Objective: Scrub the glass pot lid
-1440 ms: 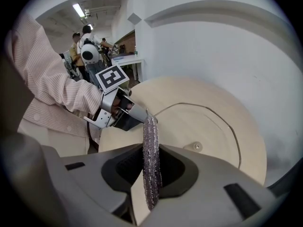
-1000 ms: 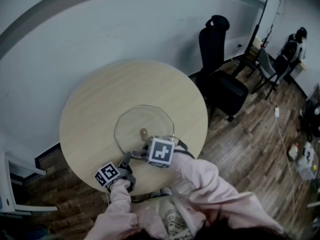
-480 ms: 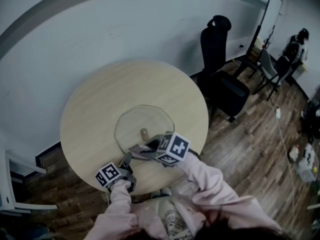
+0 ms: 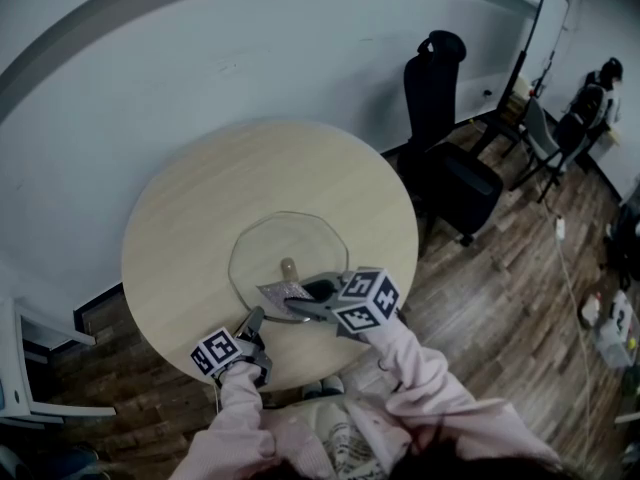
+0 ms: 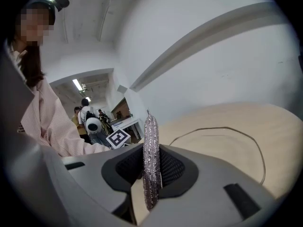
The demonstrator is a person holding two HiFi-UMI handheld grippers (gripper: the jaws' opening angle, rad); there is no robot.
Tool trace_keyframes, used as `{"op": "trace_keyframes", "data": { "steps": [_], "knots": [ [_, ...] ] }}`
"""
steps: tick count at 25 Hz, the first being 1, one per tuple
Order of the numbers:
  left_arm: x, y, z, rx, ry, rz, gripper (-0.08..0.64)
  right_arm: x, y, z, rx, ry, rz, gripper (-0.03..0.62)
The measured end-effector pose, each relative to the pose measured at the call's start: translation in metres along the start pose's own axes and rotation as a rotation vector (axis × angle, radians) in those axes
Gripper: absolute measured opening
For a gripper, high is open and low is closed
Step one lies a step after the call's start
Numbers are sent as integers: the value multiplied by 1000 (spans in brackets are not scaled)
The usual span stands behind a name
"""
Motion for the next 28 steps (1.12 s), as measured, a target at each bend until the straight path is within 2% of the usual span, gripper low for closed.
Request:
{"op": "trace_keyframes", "data": {
  "steps": [8, 12, 17, 23, 28],
  "knots": [
    [11, 4, 1, -73, -11, 6, 144, 2, 4, 3, -27, -19, 25, 83],
    [25, 3, 3, -147, -47, 23, 143, 3, 7, 3, -33, -29, 65, 83],
    [43, -1, 24, -313, -35, 64, 135, 5, 8, 2, -62, -35, 158, 83],
    [54, -8, 68, -596, -28, 140, 29, 13, 10, 0, -64, -40, 264, 83],
    [58, -5, 92, -727, -18, 149, -5, 16, 8, -8, -23, -44, 321, 82]
  ]
}}
Point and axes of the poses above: the fingertips, and each gripper's own axes: x backward along the fingers, z to its right, y out of its underside, the point moved 10 cm from there along x, backward along the fingers
